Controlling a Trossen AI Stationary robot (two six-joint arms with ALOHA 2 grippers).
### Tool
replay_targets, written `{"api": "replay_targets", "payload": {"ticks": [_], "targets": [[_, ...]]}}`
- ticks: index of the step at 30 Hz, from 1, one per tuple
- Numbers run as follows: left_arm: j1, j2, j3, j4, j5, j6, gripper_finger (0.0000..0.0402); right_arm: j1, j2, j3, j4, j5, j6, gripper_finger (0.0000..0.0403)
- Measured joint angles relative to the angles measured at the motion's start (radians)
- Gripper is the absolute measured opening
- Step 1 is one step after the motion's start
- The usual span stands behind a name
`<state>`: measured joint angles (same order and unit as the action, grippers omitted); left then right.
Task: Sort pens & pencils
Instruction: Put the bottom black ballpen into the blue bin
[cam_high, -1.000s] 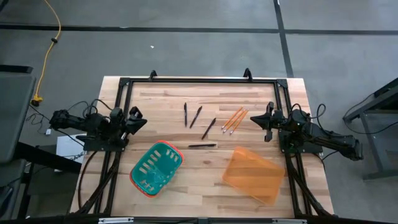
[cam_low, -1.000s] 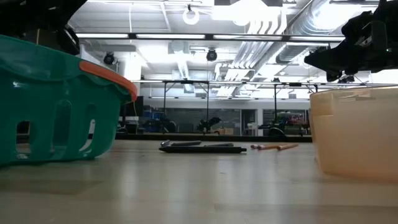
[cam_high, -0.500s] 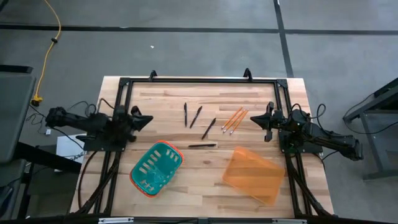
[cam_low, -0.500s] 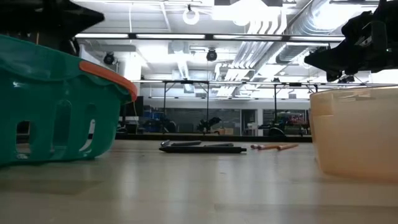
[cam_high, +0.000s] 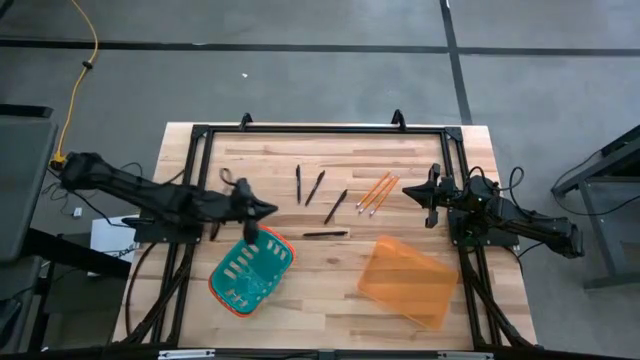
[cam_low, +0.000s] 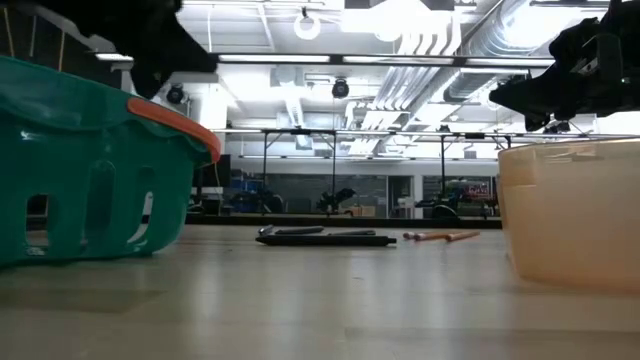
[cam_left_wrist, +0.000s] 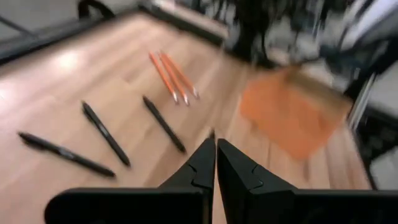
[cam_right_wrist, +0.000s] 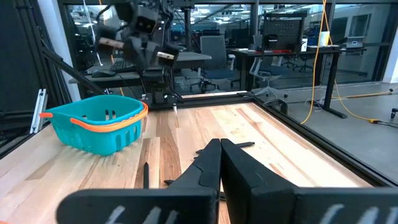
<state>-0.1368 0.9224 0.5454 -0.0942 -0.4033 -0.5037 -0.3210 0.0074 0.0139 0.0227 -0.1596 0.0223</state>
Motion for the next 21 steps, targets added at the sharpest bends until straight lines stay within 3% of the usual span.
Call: {"api": "replay_targets", "payload": {"ticks": [7,16,21], "targets": [[0.000,0.282,0.205,-0.152,0.129,-0.002,0.0012,0.000,0.000,0.000,0.000,0.000,0.000,0.0000],[0.000,0.570,0.498,-0.415,0.237,0.026,0.0098,0.000,0.000,0.000,0.000,0.000,0.000,0.0000],[0.000,0.722,0.664,-0.549,0.264,0.070,0.0110,0.000,0.000,0.000,0.000,0.000,0.000,0.0000]]}}
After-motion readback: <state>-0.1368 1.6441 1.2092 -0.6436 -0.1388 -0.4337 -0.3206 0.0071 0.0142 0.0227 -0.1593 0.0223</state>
